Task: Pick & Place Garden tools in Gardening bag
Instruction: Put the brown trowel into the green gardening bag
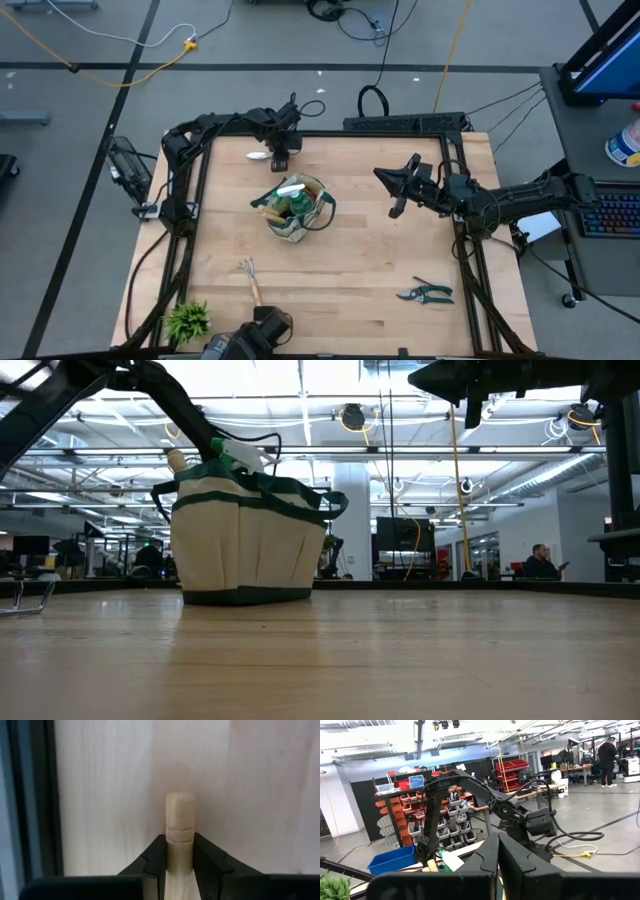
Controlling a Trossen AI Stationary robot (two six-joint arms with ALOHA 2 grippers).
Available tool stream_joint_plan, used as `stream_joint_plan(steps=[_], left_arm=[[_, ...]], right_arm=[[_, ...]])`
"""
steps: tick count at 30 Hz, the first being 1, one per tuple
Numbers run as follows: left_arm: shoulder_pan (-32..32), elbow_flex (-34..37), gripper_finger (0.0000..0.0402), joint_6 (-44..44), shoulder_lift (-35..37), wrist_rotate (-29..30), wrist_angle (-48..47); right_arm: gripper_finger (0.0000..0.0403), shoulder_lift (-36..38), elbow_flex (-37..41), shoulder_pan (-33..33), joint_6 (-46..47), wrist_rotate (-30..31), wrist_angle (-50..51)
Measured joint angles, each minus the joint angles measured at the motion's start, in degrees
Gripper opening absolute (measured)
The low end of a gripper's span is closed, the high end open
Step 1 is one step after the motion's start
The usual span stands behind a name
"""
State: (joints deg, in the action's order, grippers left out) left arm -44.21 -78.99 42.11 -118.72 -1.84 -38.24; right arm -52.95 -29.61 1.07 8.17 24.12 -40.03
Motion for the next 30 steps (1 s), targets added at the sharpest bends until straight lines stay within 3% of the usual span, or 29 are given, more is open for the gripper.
stream_joint_plan(steps=[5, 12, 18, 25, 30], left_arm=[[0.07, -5.44, 0.0071, -0.94, -0.66, 4.33, -4.31], [0.63, -13.52, 0.0071, -1.69, -0.5, 19.52, -11.35], [0.57, -19.19, 0.0071, -4.4, 0.36, 25.35, -19.06], [0.83, -20.98, 0.0071, -6.29, 5.67, 24.71, -21.48], [0.79, -20.98, 0.0071, -7.37, 11.54, 17.63, -21.1]], right_arm=[[0.0002, 0.02, 0.0, 0.01, 0.13, 0.02, 0.0], [0.0002, 0.02, 0.0, 0.01, 0.02, 0.02, 0.0], [0.0002, 0.02, 0.0, -0.01, -0.39, -0.09, 0.02], [0.0002, 0.02, 0.0, -0.01, -1.8, -0.11, 0.0], [0.0002, 0.02, 0.0, -0.01, -2.02, -0.11, 0.02]])
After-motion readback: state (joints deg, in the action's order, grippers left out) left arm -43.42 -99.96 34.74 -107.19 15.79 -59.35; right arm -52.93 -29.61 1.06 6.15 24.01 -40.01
